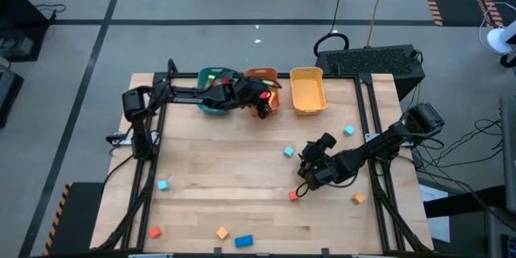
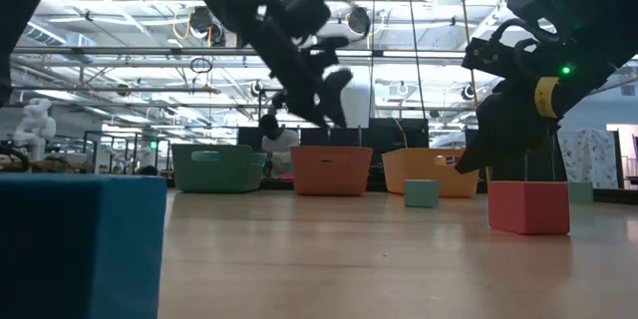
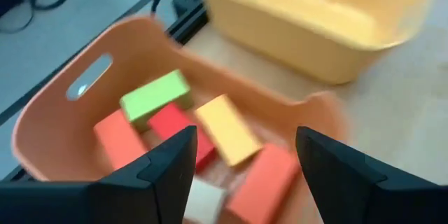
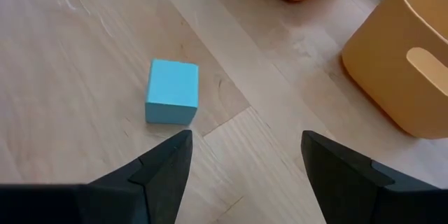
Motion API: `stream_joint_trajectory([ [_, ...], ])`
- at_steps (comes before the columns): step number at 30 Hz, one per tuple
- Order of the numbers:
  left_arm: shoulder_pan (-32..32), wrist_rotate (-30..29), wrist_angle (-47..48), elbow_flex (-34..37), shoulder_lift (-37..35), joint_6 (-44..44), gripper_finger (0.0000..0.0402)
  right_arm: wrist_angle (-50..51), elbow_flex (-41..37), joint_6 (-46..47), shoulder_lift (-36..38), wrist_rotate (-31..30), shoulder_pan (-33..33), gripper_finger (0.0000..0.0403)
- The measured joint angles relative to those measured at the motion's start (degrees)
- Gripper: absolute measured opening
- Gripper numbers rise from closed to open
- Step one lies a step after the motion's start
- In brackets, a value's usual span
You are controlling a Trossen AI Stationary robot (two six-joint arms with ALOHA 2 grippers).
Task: Sort blocks by size
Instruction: Put the blue thick rectangular block into the orange bin
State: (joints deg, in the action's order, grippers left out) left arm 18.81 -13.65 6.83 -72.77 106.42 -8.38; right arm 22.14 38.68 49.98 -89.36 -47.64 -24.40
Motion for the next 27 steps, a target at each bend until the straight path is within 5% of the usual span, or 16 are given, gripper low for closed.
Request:
stream_joint_trajectory([
  [14,-15.21,-5.12,-0.37,1.91,-3.4,0.93,0.0244,0.77,0.0,0.65,0.0,4.41,-0.02,0.0256],
  [27,-22.28,-9.49,3.12,2.82,-3.27,-3.3,0.0244,-1.43,-0.01,0.16,-0.02,4.25,-0.02,0.0256],
])
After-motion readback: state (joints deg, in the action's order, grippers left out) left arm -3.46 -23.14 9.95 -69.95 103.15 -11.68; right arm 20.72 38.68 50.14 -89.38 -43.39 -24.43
